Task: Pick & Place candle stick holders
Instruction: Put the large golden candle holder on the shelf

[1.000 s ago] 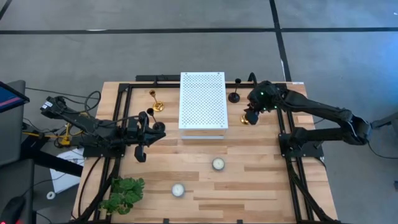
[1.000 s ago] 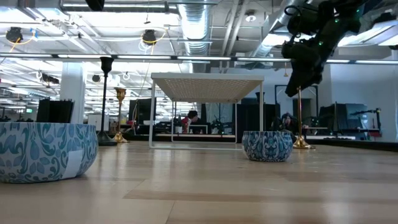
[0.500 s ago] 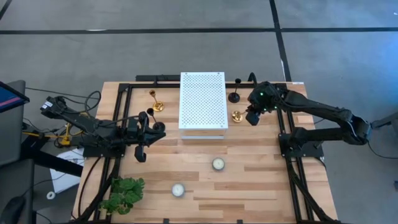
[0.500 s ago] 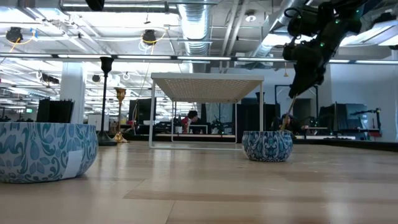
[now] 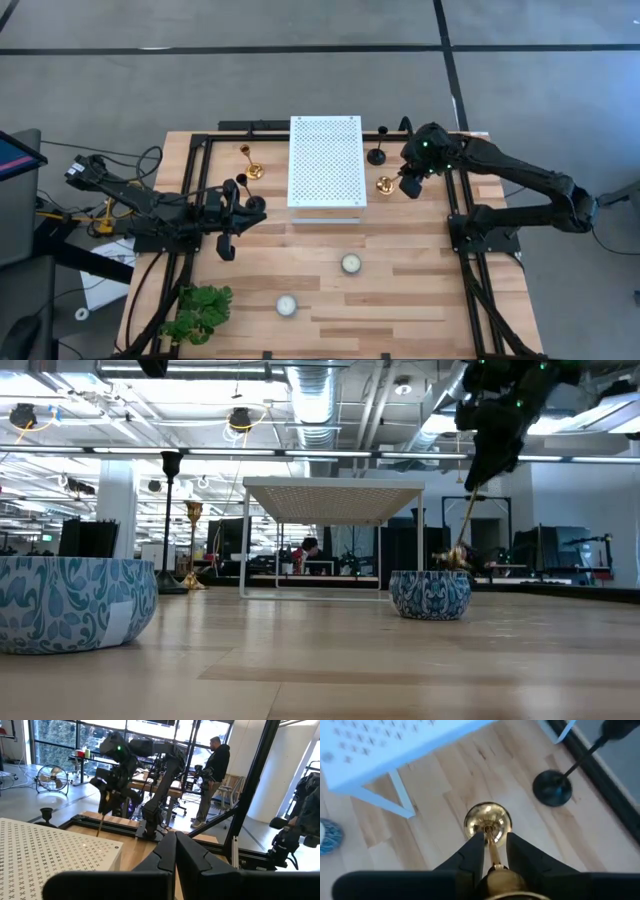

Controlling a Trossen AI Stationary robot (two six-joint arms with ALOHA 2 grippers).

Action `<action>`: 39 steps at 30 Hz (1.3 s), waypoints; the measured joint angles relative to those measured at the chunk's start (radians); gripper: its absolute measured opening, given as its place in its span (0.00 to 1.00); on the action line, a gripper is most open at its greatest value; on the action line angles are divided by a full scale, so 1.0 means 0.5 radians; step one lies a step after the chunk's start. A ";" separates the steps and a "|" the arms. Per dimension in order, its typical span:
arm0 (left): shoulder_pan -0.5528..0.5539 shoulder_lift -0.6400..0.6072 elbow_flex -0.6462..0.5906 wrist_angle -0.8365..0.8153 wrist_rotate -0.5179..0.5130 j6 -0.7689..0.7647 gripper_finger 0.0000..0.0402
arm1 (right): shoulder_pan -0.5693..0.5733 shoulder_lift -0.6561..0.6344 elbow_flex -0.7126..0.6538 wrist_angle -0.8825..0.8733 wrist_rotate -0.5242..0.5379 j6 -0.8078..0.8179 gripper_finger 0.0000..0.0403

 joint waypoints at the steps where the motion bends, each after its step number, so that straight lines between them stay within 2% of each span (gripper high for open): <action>1: 0.000 0.000 0.000 0.000 0.000 -0.001 0.01 | 0.001 0.000 0.040 -0.047 0.000 -0.001 0.18; 8: 0.000 0.000 0.000 0.000 0.000 0.005 0.01 | 0.091 0.003 0.340 -0.250 -0.004 -0.004 0.17; 13: 0.000 0.000 -0.001 0.000 0.000 0.005 0.01 | 0.164 0.120 0.651 -0.434 -0.001 0.011 0.18; 25: 0.000 0.000 -0.001 0.000 0.000 -0.001 0.01 | 0.301 0.717 1.515 -0.733 0.064 -0.227 0.17; 28: 0.000 0.000 -0.001 0.000 0.000 -0.001 0.01 | 0.300 0.892 1.700 -0.772 0.143 -0.331 0.17; 31: 0.000 0.000 -0.001 0.000 0.000 -0.001 0.01 | 0.264 1.045 1.872 -0.784 0.208 -0.441 0.17; 39: 0.000 0.000 -0.001 -0.001 0.000 -0.001 0.01 | 0.098 1.411 2.351 -0.926 0.194 -0.607 0.17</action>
